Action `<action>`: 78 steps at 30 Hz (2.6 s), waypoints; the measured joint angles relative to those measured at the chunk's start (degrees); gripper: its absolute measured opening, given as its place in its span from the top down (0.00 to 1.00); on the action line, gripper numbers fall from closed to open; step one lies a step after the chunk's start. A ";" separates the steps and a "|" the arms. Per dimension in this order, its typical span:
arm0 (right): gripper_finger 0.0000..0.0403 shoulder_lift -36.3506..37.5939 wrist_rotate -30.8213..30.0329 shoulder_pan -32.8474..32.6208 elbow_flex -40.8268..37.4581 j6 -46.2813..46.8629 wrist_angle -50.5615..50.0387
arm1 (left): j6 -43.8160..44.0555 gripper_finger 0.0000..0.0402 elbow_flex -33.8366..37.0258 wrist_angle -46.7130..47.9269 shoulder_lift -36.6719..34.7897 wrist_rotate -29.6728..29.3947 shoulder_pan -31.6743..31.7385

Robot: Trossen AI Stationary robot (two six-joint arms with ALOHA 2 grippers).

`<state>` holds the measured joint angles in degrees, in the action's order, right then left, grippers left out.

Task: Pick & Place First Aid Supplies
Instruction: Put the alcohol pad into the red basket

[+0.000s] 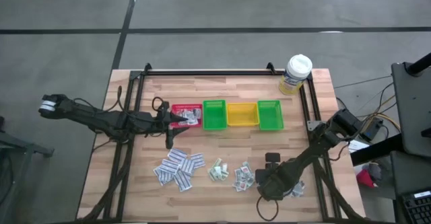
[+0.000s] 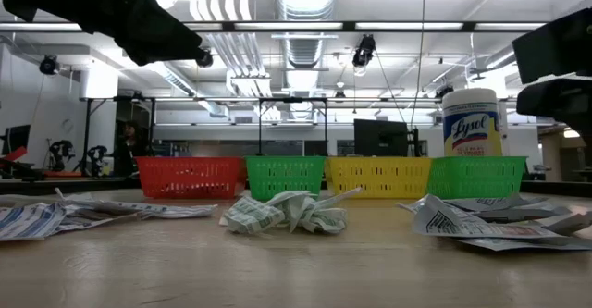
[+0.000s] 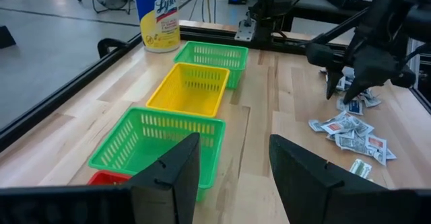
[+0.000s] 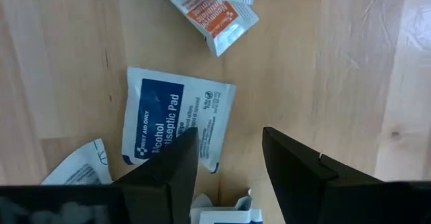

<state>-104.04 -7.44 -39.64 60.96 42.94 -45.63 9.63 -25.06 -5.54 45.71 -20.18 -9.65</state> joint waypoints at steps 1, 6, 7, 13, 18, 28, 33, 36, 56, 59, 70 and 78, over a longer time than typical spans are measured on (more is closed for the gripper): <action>0.59 -0.26 0.00 0.03 -0.04 0.02 0.00 | 0.01 0.57 0.00 0.00 0.00 0.00 0.00; 0.63 -0.77 0.38 0.56 -0.31 0.39 -0.03 | 0.00 0.57 0.00 0.00 0.00 0.01 -0.20; 0.65 -0.75 0.59 0.66 -0.41 0.42 0.04 | 0.00 0.57 0.00 0.00 0.00 0.01 -0.25; 0.77 -0.44 2.06 1.89 -1.00 0.42 -0.14 | 0.00 0.57 0.00 0.00 0.00 1.66 -0.33; 0.89 -0.44 2.75 2.32 -1.26 0.27 -0.23 | -0.03 0.57 0.00 0.00 0.00 2.42 -0.33; 0.98 0.32 2.31 2.34 -1.36 -0.07 -2.61 | -0.22 0.57 0.02 0.02 0.07 2.60 -0.33; 0.98 1.90 0.33 2.34 -1.61 0.56 -7.80 | -0.20 0.57 0.02 -0.07 0.18 2.62 -0.35; 0.98 4.11 -3.08 2.32 -1.61 1.39 -9.38 | 0.41 0.57 0.02 -0.92 0.63 3.50 -0.35; 0.98 10.30 -60.50 2.92 3.59 1.47 -2.39 | -5.27 0.57 0.02 -28.84 17.47 9.88 -0.61; 0.98 10.09 -66.09 3.90 3.94 -0.76 1.47 | -6.75 0.57 -0.01 -34.26 20.07 9.87 -0.61; 0.98 10.09 -74.30 8.86 3.74 -4.18 11.60 | -10.26 0.57 -2.14 -47.38 29.59 9.63 -0.59; 0.98 10.09 -75.25 11.29 3.74 -7.53 18.33 | -14.93 0.57 -8.67 -47.42 35.42 6.66 -0.57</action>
<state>-93.95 -82.70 -28.34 64.71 35.41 -27.29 -5.31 -33.73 -52.97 81.13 -13.53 -10.22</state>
